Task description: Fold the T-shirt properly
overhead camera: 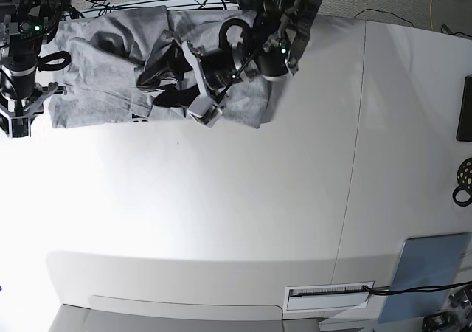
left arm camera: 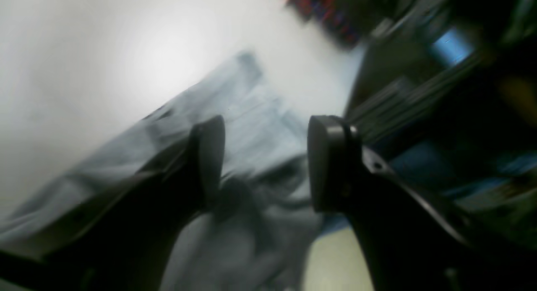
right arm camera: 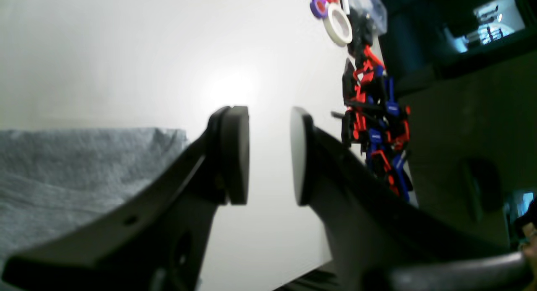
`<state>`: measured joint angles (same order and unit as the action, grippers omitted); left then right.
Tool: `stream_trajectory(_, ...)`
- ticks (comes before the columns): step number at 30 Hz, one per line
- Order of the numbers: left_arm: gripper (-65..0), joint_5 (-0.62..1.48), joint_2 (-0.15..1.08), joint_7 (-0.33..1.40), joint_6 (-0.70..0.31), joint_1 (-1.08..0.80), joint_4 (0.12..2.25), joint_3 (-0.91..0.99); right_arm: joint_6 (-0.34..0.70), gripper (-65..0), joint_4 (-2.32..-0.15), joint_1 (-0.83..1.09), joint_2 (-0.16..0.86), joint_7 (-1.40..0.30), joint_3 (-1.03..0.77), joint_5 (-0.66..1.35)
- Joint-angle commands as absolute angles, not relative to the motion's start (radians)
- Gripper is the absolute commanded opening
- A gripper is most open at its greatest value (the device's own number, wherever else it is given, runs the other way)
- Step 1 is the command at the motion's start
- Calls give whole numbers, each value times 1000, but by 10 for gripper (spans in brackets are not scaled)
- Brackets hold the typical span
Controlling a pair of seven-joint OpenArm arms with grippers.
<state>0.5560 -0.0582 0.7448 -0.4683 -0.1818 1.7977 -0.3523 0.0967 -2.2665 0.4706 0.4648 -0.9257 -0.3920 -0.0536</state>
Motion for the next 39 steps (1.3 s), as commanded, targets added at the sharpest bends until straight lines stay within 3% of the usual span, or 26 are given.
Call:
stream_trajectory(1, -324, 556, -69, 733, -476, -162, 1814, -337, 84, -480, -2283, 468, 479, -910, -401, -43)
stream_trajectory(4, -324, 494, -69, 764, -477, -144, 1814, -266, 112, -480, -2283, 469, 479, -957, -401, 94)
stream_trajectory(11, -324, 473, -11, 763, -508, -144, 1814, -15, 333, -480, -2283, 468, 479, -987, -391, 471)
stream_trajectory(13, -324, 476, 28, 763, -507, -144, 1814, 50, 415, -480, -2283, 468, 479, -987, -353, 520)
stream_trajectory(16, -324, 476, 85, 762, -507, -152, 1814, 150, 439, -480, -2283, 465, 479, -986, -240, 526)
stream_trajectory(19, -324, 483, 131, 762, -506, -165, 1814, 237, 443, -480, -2283, 450, 479, -982, -94, 476)
stream_trajectory(24, -324, 540, 186, 760, -508, -201, 1814, 360, 436, -480, -2283, 386, 479, -982, 159, 208)
stream_trajectory(29, -324, 553, 200, 760, -516, -242, 1814, 453, 373, -480, -2282, 347, 479, -965, 340, 47)
stream_trajectory(39, -324, 599, 199, 759, -522, -300, 1814, 509, 339, -480, -2130, 299, 401, -945, 440, -131)
